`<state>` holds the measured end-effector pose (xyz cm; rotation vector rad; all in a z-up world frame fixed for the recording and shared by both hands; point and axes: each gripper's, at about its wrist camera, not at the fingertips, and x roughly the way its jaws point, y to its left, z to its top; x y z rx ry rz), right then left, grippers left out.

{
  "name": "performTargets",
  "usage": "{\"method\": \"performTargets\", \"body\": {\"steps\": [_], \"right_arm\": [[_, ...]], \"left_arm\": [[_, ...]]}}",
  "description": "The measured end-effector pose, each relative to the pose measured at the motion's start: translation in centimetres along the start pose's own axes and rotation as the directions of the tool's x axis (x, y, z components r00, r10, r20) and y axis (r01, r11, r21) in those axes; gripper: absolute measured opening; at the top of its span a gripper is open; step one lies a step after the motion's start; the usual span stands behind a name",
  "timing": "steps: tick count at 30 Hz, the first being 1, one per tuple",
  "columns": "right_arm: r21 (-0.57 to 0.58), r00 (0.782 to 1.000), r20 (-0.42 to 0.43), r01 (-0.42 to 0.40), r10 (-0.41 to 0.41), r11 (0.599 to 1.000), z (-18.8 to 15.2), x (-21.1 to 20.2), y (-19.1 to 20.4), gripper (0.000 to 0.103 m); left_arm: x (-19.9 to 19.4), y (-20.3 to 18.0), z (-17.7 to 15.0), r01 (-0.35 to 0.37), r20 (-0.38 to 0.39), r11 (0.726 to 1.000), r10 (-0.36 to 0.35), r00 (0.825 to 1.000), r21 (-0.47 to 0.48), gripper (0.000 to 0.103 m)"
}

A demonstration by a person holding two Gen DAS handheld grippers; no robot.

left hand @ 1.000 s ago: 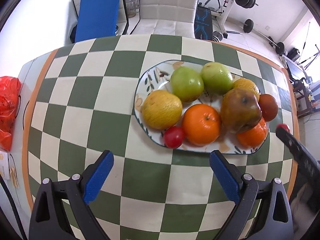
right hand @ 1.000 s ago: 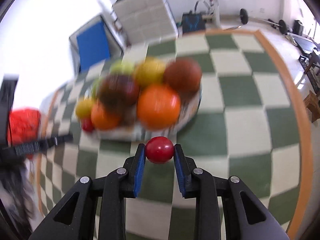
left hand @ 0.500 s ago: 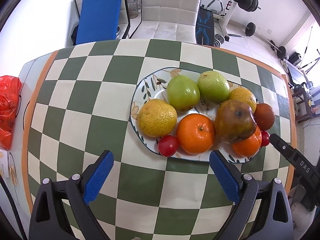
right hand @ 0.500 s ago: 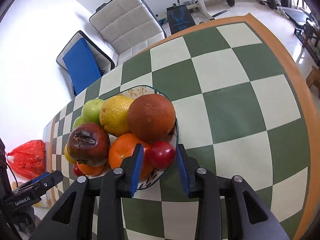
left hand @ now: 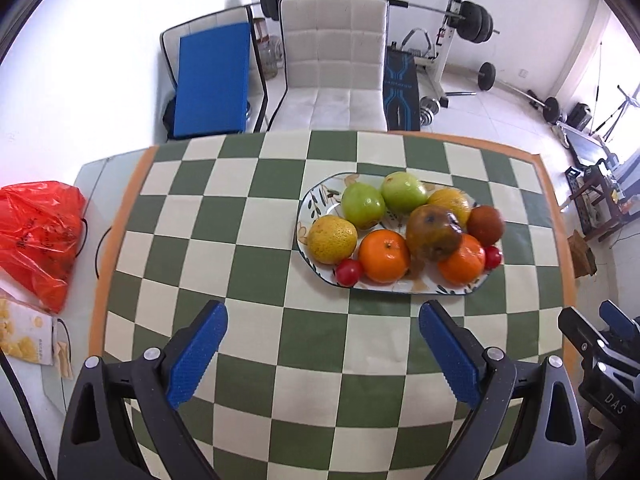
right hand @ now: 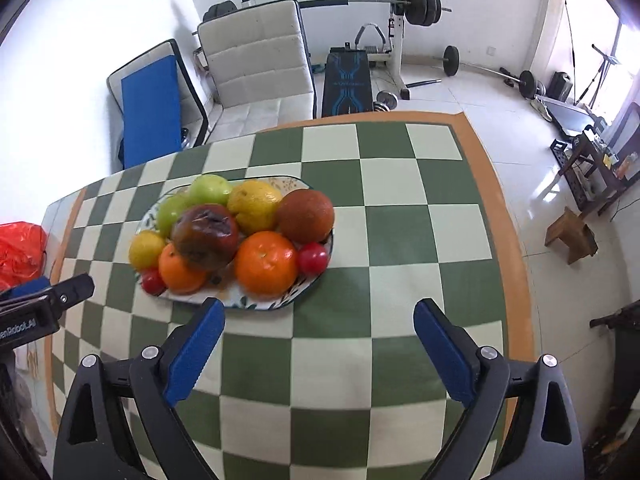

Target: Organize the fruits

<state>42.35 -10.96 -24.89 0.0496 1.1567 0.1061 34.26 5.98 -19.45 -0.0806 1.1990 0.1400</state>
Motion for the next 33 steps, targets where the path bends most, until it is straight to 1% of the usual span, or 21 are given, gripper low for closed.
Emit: {"method": "performTargets", "body": {"steps": [5,7,10,16,20,22,26,28,33], "right_arm": [[0.022,0.999,0.031,0.014,-0.015,1.0,-1.0,-5.2,0.1,0.098],[0.023,0.999,0.051,0.018,-0.02,1.0,-1.3,-7.2,0.2,0.098],[0.006,0.996,0.084,0.038,-0.039,0.999,-2.0,-10.8,0.5,0.098],[-0.028,0.991,0.13,0.037,-0.033,0.999,-4.0,-17.7,1.6,0.098],[-0.046,0.985,0.17,0.031,-0.023,0.998,-5.3,-22.5,2.4,0.098],[-0.051,0.982,0.188,0.038,-0.028,0.998,-5.9,-24.6,2.7,0.098],[-0.051,0.976,0.219,0.034,-0.022,0.998,-6.7,-28.2,3.0,0.098],[-0.056,0.973,0.231,0.033,-0.02,0.998,-6.9,-29.5,3.2,0.098],[-0.075,0.968,0.251,0.021,-0.001,0.997,-7.4,-32.3,4.2,0.098]], "left_arm": [[-4.5,-0.3,-1.5,0.017,0.053,0.999,-0.019,0.998,0.028,0.098],[-6.3,-0.3,-2.1,0.019,0.075,0.999,-0.021,0.997,0.026,0.098],[-9.1,-0.3,-3.1,0.03,0.112,0.999,-0.033,0.993,0.026,0.098],[-14.5,-0.9,-5.1,0.056,0.162,0.997,-0.064,0.985,0.055,0.098],[-17.3,-1.0,-6.1,0.051,0.184,0.996,-0.063,0.981,0.068,0.098],[-18.5,-0.9,-6.5,0.048,0.19,0.996,-0.061,0.98,0.071,0.098],[-20.0,-0.5,-7.3,0.069,0.181,0.996,-0.079,0.98,0.059,0.098],[-20.6,-0.3,-7.5,0.082,0.178,0.995,-0.089,0.98,0.049,0.098],[-22.0,0.1,-8.0,0.087,0.186,0.996,-0.091,0.978,0.032,0.098]]}}
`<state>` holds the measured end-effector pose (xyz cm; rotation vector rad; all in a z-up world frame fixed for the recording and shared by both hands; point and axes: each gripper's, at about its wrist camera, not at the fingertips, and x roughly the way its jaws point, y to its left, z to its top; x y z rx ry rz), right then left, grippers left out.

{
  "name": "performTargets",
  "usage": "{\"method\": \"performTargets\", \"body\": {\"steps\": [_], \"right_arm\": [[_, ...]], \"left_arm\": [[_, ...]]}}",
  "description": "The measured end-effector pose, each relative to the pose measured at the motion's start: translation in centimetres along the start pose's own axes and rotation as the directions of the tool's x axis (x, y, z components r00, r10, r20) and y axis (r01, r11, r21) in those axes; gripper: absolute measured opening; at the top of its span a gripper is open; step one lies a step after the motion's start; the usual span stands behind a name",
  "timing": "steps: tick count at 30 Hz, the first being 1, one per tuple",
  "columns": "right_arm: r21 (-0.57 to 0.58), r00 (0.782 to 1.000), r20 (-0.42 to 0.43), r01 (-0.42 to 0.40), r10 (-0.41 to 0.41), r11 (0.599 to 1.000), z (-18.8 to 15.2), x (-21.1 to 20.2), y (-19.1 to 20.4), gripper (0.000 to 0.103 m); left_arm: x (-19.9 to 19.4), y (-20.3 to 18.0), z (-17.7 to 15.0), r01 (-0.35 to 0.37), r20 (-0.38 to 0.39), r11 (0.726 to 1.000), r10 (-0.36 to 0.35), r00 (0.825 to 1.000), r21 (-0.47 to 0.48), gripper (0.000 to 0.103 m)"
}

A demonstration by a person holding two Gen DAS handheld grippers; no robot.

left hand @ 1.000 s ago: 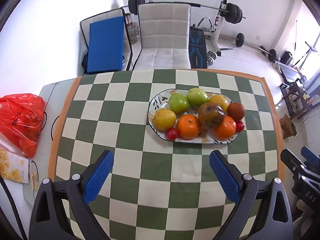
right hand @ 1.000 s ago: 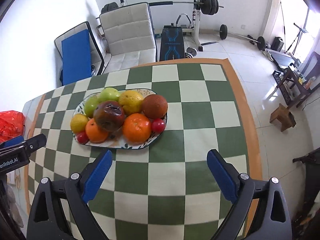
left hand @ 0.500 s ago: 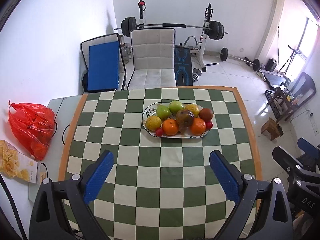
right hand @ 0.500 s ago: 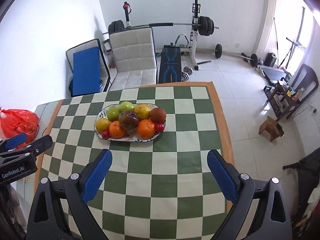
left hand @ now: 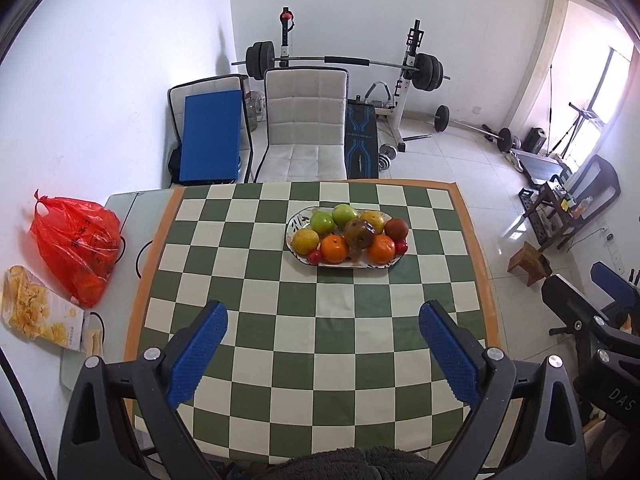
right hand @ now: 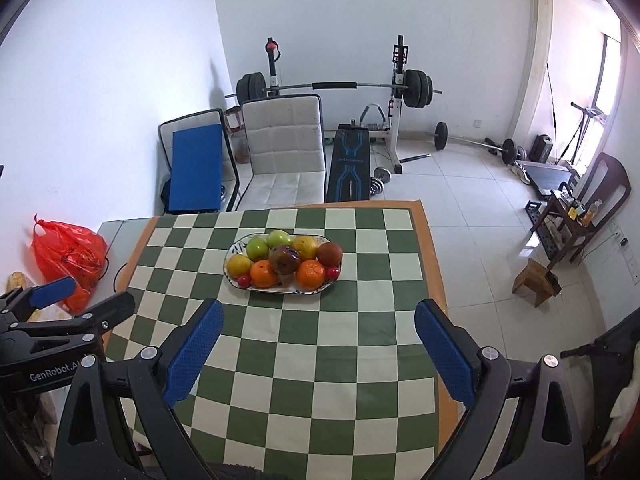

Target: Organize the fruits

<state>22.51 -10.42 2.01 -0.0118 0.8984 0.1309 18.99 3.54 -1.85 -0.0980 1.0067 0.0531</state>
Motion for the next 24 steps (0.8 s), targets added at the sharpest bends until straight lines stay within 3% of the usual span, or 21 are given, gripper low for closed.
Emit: {"method": "performTargets", "body": {"steps": [12,24], "right_arm": [[-0.009,1.0,0.005,-0.01,0.01,1.0,0.2,-2.0,0.8,0.099],[-0.012,1.0,0.015,0.008,-0.008,1.0,0.1,-0.9,0.8,0.099]], "left_arm": [[-1.5,0.2,0.0,-0.007,0.032,1.0,0.007,0.999,-0.004,0.098],[0.5,-0.6,0.8,-0.032,0.061,0.999,0.032,0.998,0.002,0.098]]}}
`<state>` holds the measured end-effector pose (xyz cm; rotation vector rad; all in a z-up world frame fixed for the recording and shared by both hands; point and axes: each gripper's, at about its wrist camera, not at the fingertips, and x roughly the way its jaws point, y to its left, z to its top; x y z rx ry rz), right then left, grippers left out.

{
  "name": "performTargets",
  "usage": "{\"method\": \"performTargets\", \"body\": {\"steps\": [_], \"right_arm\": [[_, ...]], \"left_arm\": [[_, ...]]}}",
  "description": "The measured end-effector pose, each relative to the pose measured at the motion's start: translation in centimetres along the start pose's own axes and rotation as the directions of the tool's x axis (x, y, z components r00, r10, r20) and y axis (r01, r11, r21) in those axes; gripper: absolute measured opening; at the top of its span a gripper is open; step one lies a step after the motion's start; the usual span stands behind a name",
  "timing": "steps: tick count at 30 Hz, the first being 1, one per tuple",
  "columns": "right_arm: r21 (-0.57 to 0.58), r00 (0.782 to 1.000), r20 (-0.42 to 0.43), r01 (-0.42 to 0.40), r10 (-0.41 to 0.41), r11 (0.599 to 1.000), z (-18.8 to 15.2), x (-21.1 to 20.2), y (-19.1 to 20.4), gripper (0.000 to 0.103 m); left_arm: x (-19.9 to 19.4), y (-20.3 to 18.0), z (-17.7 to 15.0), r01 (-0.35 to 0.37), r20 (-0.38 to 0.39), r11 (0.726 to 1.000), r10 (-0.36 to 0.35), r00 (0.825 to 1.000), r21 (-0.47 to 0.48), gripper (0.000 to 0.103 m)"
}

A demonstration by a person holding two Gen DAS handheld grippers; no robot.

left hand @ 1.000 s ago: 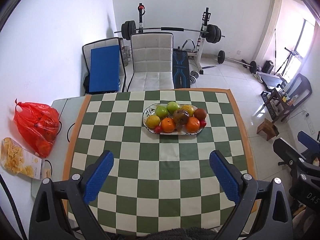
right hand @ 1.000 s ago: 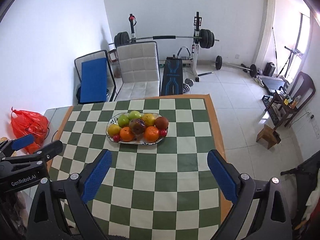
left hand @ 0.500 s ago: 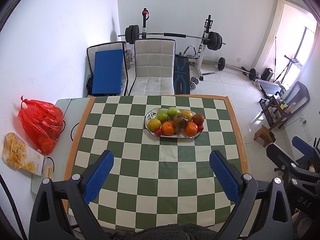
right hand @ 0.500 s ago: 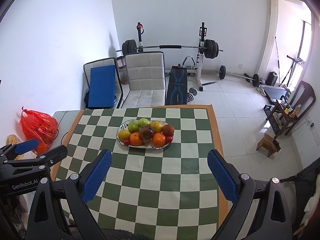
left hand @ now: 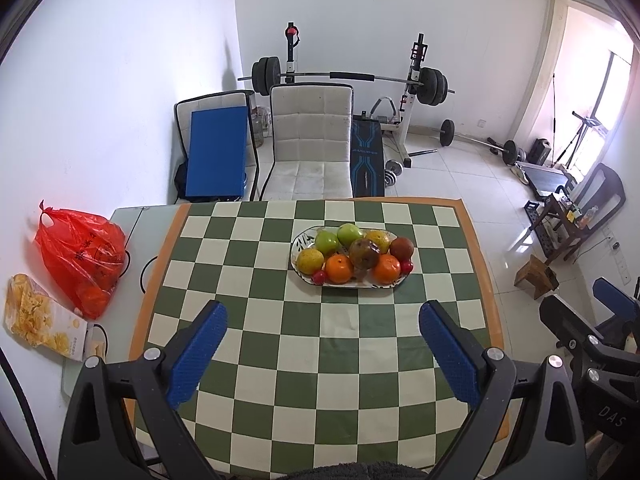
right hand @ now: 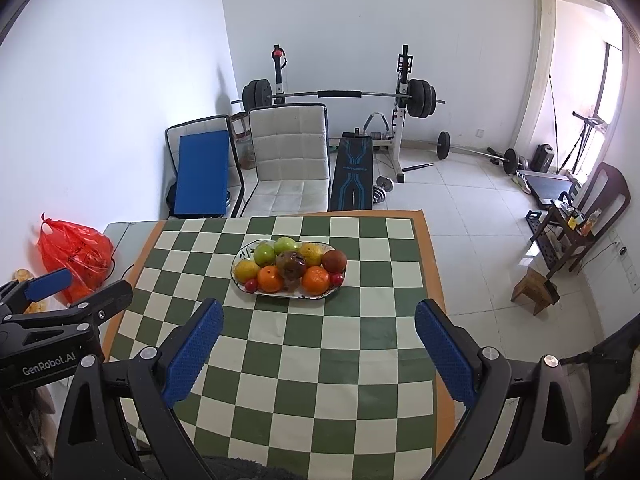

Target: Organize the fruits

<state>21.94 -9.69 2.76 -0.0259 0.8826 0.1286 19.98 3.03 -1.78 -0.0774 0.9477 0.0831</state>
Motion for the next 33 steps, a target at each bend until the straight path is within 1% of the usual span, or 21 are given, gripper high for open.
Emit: {"method": "performTargets", "body": {"steps": [6,12,18,22,30,33], "right_arm": [[0.012,1.0,-0.001,0.016,-0.016,1.0,0.1,2.1,-0.8,0.099],[0.01,0.999,-0.022,0.032,-0.032,0.999,0.2,5.4,-1.3,0.099],[0.016,0.998,-0.04,0.042,-0.041,0.999,0.7,8.5,-2.1,0.099],[0.015,0.998,-0.045,0.043,-0.042,0.999,1.2,10.3,-2.2,0.099],[0.015,0.996,-0.079,0.044,-0.043,0.999,1.5,13.7,-2.3,0.099],[0.014,0.995,-0.089,0.043,-0.042,0.999,1.4,14.2,-2.3,0.099]], "left_arm": [[2.4,-0.3,0.4,-0.022,-0.012,1.0,0.022,1.0,0.002,0.098],[5.0,0.0,1.0,-0.055,-0.03,0.998,0.055,0.998,-0.009,0.098],[6.7,0.1,1.5,-0.079,-0.029,0.997,0.079,0.996,-0.007,0.098],[7.9,0.3,1.7,-0.087,-0.044,0.996,0.086,0.995,-0.008,0.098],[9.1,0.5,1.8,-0.086,-0.067,0.996,0.085,0.994,-0.011,0.098],[9.1,0.5,1.8,-0.086,-0.068,0.996,0.085,0.994,-0.01,0.098]]}}
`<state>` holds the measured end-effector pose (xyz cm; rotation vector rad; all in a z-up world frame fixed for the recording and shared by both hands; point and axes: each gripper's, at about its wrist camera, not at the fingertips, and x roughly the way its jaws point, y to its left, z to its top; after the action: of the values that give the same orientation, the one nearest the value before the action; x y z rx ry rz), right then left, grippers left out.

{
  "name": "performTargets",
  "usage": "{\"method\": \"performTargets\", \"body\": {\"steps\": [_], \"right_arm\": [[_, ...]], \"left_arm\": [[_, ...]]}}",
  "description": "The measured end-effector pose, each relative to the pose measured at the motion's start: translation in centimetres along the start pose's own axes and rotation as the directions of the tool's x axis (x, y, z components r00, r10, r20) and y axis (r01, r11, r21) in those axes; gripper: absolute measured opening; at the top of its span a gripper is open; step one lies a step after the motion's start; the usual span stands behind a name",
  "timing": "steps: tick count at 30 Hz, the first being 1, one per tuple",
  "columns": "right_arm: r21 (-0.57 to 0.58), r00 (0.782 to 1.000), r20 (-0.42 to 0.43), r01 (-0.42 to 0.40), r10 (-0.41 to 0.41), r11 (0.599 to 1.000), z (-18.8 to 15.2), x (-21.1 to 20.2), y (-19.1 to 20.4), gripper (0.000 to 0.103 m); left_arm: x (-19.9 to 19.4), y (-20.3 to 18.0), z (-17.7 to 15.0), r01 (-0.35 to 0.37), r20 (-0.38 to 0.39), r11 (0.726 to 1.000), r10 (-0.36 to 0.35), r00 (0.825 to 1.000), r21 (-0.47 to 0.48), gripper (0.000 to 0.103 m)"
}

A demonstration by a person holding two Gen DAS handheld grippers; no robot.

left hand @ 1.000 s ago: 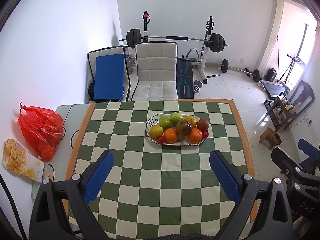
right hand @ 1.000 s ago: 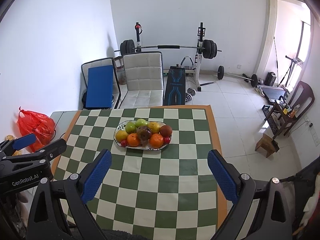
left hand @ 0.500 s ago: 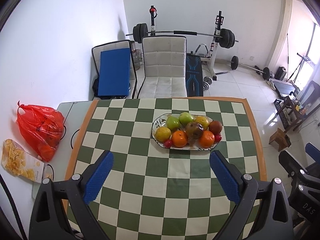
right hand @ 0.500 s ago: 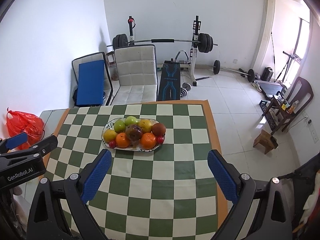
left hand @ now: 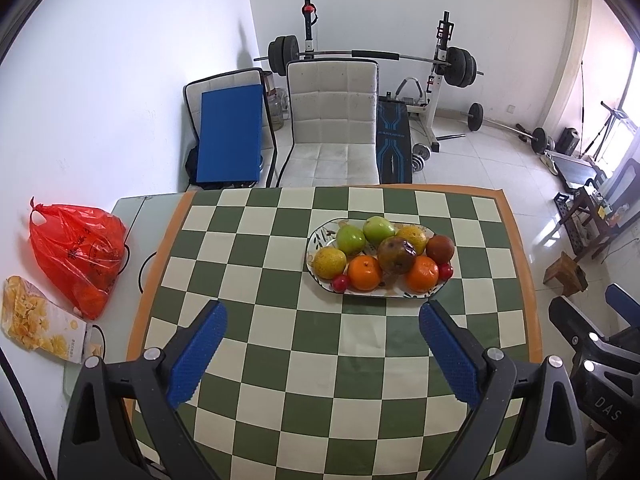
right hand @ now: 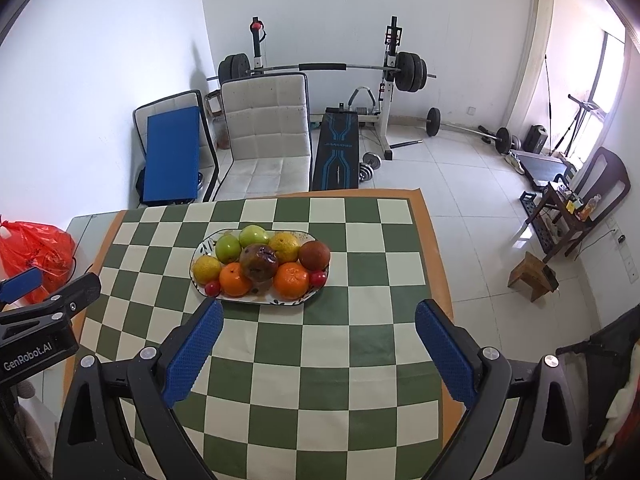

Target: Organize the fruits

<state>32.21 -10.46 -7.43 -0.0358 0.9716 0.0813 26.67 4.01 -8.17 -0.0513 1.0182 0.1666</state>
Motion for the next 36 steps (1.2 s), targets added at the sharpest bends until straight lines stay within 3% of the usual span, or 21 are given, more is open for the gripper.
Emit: {"method": "performTargets", "body": {"steps": [36], "right_arm": [[-0.009,1.0,0.005,0.002,-0.002,1.0,-0.23,0.35,0.3,0.099]], "left_arm": [[-0.53,-0.36,-0.49,0.016,0.033,1.0,-0.017,0.999,0.026,0.098]]}}
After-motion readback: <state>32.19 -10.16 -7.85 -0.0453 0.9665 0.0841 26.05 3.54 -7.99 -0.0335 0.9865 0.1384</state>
